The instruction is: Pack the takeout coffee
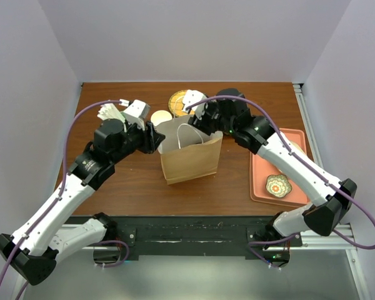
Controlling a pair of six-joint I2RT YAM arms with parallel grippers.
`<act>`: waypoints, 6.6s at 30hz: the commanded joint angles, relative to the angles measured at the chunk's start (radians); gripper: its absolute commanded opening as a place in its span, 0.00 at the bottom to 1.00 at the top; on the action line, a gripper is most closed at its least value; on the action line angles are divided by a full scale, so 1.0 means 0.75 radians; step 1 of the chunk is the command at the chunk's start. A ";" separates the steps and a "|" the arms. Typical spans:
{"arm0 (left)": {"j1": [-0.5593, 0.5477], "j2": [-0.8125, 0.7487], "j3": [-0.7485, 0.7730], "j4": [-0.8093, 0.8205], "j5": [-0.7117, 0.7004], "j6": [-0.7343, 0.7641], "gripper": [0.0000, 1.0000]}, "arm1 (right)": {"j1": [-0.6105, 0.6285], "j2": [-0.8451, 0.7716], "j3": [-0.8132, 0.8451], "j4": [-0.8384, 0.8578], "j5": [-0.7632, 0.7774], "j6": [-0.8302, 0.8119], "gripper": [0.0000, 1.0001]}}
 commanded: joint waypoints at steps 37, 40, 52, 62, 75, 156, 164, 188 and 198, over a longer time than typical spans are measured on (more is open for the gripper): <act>0.025 0.352 0.613 -0.655 -1.124 0.012 0.99 | -0.003 -0.652 0.191 -0.635 -0.016 1.680 0.99; 0.125 0.445 0.699 -0.778 -1.126 -0.097 0.95 | -0.005 -0.679 0.193 -0.684 0.012 1.639 0.99; 0.401 0.478 0.473 -0.613 -0.772 -0.354 0.71 | -0.003 -0.634 0.307 -0.721 0.039 1.457 0.99; 0.450 0.535 0.391 -0.486 -0.727 -0.359 0.54 | -0.005 -0.626 0.297 -0.715 0.037 1.420 0.99; 0.452 0.603 0.376 -0.365 -0.766 -0.203 0.33 | -0.005 -0.654 0.246 -0.694 0.049 1.410 0.99; 0.438 0.331 0.746 -0.512 0.486 0.065 0.27 | -0.003 -0.691 0.412 -0.782 0.295 1.251 0.99; 0.438 0.302 0.785 -0.529 0.479 0.036 0.61 | -0.005 -0.659 0.446 -0.866 0.297 1.251 0.99; 0.438 -0.250 0.317 -0.097 0.627 -0.395 1.00 | -0.005 -0.728 0.240 -0.582 0.319 1.633 0.99; 0.438 -0.346 0.235 -0.107 0.574 -0.391 1.00 | -0.005 -0.679 0.244 -0.659 0.362 1.664 0.99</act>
